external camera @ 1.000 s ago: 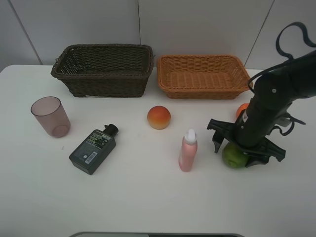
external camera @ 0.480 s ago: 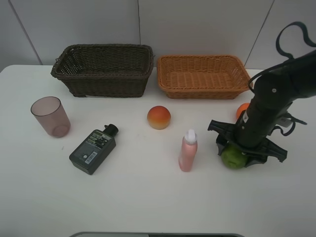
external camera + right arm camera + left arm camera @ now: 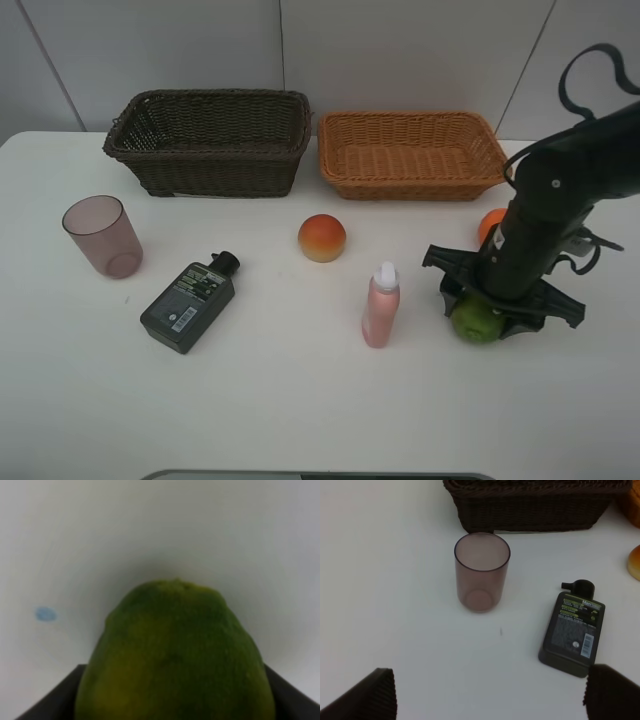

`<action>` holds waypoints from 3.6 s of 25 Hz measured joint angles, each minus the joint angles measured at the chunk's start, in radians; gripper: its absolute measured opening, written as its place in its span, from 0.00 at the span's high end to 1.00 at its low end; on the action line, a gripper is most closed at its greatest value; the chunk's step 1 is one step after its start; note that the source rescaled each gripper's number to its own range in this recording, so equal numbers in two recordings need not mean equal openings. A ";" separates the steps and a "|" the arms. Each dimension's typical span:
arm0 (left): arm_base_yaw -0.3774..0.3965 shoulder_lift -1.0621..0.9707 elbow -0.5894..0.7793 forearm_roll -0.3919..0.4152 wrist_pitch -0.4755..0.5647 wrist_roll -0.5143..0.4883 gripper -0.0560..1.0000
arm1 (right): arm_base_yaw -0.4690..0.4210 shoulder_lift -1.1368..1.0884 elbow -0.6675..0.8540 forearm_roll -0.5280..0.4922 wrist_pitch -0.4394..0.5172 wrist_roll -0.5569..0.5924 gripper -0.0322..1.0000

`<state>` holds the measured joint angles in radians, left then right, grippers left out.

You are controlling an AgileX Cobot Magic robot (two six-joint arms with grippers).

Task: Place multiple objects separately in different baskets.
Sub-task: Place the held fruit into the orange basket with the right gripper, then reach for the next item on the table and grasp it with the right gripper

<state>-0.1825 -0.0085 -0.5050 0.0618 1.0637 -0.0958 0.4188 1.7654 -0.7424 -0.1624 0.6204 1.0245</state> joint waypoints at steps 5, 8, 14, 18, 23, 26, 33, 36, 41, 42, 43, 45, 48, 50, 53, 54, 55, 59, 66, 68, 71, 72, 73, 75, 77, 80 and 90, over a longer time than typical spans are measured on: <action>0.000 0.000 0.000 0.000 0.000 0.000 0.04 | 0.000 -0.068 -0.089 -0.021 0.109 -0.182 0.49; 0.000 0.000 0.000 0.000 0.000 0.000 0.04 | -0.002 -0.087 -0.183 -0.022 0.205 -0.377 0.49; 0.000 0.000 0.000 0.000 0.000 0.000 0.04 | -0.058 -0.082 -0.398 -0.002 0.356 -0.609 0.49; 0.000 0.000 0.000 0.000 0.000 0.000 0.04 | -0.088 -0.025 -0.567 -0.003 0.443 -0.716 0.49; 0.000 0.000 0.000 0.000 0.000 0.000 0.04 | -0.088 0.122 -0.799 -0.003 0.501 -0.827 0.49; 0.000 0.000 0.000 0.000 0.000 0.000 0.04 | -0.088 0.213 -0.937 -0.003 0.522 -0.846 0.49; 0.000 0.000 0.000 0.000 0.000 0.000 0.04 | -0.053 0.402 -1.179 -0.003 0.533 -0.853 0.49; 0.000 0.000 0.000 0.000 0.000 0.000 0.04 | -0.026 0.462 -1.237 -0.003 0.508 -0.853 0.49; 0.000 0.000 0.000 0.000 0.000 0.000 0.04 | 0.001 0.529 -1.254 0.023 0.391 -0.853 0.49; 0.000 0.000 0.000 0.000 0.000 0.000 0.04 | 0.002 0.537 -1.254 0.028 0.367 -0.853 0.49; 0.000 0.000 0.000 0.000 0.000 0.000 0.04 | 0.002 0.543 -1.254 0.033 0.342 -0.853 0.49; 0.000 0.000 0.000 0.000 0.000 0.000 0.04 | 0.002 0.557 -1.254 0.034 0.296 -0.852 0.49; 0.000 0.000 0.000 0.000 0.000 0.000 0.04 | 0.001 0.576 -1.254 0.034 0.255 -0.851 0.49; 0.000 0.000 0.000 0.000 0.000 0.000 0.04 | -0.004 0.589 -1.254 0.029 0.236 -0.849 0.49; 0.000 0.000 0.000 0.000 0.000 0.000 0.04 | -0.011 0.609 -1.254 0.023 0.223 -0.835 0.49; 0.000 0.000 0.000 0.000 0.000 0.000 0.04 | -0.016 0.614 -1.254 0.023 0.218 -0.830 0.49; 0.000 0.000 0.000 0.000 0.000 0.000 0.04 | -0.018 0.619 -1.254 0.022 0.215 -0.828 0.49; 0.000 0.000 0.000 0.000 0.000 0.000 0.04 | -0.019 0.622 -1.254 0.020 0.209 -0.827 0.49; 0.000 0.000 0.000 0.000 0.000 0.000 0.04 | -0.019 0.622 -1.254 0.020 0.196 -0.826 0.06; 0.000 0.000 0.000 0.000 0.000 0.000 0.04 | -0.019 0.622 -1.254 0.020 0.197 -0.826 0.02; 0.000 0.000 0.000 0.000 0.000 0.000 0.04 | -0.019 0.616 -1.254 0.020 0.202 -0.826 0.00; 0.000 0.000 0.000 0.000 0.000 0.000 0.04 | -0.019 0.607 -1.254 0.020 0.205 -0.826 0.00; 0.000 0.000 0.000 0.000 0.000 0.000 0.04 | -0.019 0.598 -1.254 0.020 0.213 -0.826 0.00; 0.000 0.000 0.000 0.000 0.000 0.000 0.04 | -0.019 0.564 -1.254 0.024 0.237 -0.826 0.00; 0.000 0.000 0.000 0.000 0.000 0.000 0.04 | -0.019 0.517 -1.254 0.024 0.275 -0.822 0.00; 0.000 0.000 0.000 0.000 0.000 0.000 0.04 | -0.019 0.444 -1.232 0.019 0.329 -0.795 0.00; 0.000 0.000 0.000 0.001 0.000 0.000 0.04 | -0.060 0.121 -0.793 -0.023 0.303 -0.722 0.00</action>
<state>-0.1825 -0.0085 -0.5050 0.0629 1.0637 -0.0958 0.3583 1.8869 -1.5350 -0.1859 0.9239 0.3024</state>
